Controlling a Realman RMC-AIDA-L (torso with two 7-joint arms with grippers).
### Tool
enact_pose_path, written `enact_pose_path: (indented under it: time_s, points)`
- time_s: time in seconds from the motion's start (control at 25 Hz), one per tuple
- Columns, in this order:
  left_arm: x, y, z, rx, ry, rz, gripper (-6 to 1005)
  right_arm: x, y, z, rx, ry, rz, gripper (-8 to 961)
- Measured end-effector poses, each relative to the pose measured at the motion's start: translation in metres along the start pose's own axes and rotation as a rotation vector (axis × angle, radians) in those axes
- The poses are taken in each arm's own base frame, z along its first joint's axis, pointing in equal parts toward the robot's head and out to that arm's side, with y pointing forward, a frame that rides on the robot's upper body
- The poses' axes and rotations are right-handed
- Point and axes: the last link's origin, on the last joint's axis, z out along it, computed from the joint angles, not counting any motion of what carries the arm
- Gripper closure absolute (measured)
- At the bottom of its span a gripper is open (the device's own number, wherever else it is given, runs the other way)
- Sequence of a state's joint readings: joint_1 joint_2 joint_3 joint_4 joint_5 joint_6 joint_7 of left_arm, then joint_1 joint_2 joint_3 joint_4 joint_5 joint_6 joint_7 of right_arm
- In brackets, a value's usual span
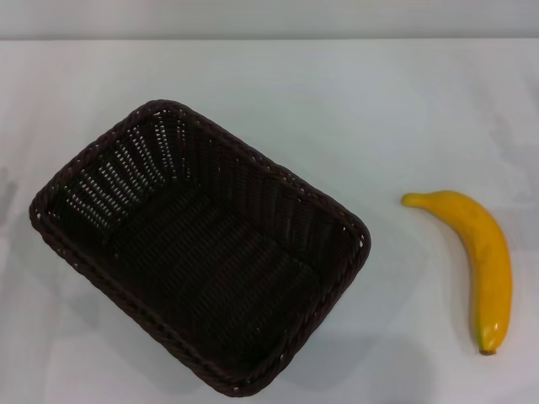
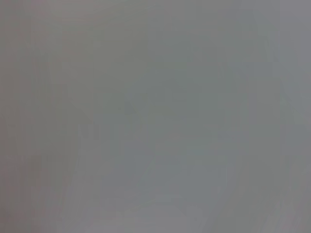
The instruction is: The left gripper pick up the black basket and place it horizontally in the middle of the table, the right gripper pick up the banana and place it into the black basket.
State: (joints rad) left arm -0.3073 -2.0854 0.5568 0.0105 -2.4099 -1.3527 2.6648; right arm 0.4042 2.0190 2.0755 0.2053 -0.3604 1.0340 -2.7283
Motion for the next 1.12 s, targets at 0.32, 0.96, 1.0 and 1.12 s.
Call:
enact_pose_path:
  time_s: [0.32, 0.96, 1.0, 1.12]
  points:
    - [0.001, 0.001, 0.002, -0.004, 0.002, -0.001, 121, 0.001, 0.0, -0.001, 0.001, 0.003, 0.002, 111]
    - [0.052, -0.023, 0.05, -0.268, -0.185, -0.334, 123, 0.001, 0.001, 0.0, -0.003, 0.003, 0.016, 112]
    - [0.058, -0.023, 0.057, -0.303, -0.239, -0.345, 123, 0.0, 0.002, 0.0, -0.004, 0.002, 0.015, 112]
    - [0.077, -0.021, 0.078, -0.394, -0.424, -0.355, 124, 0.0, 0.001, 0.0, -0.005, 0.001, 0.015, 112]
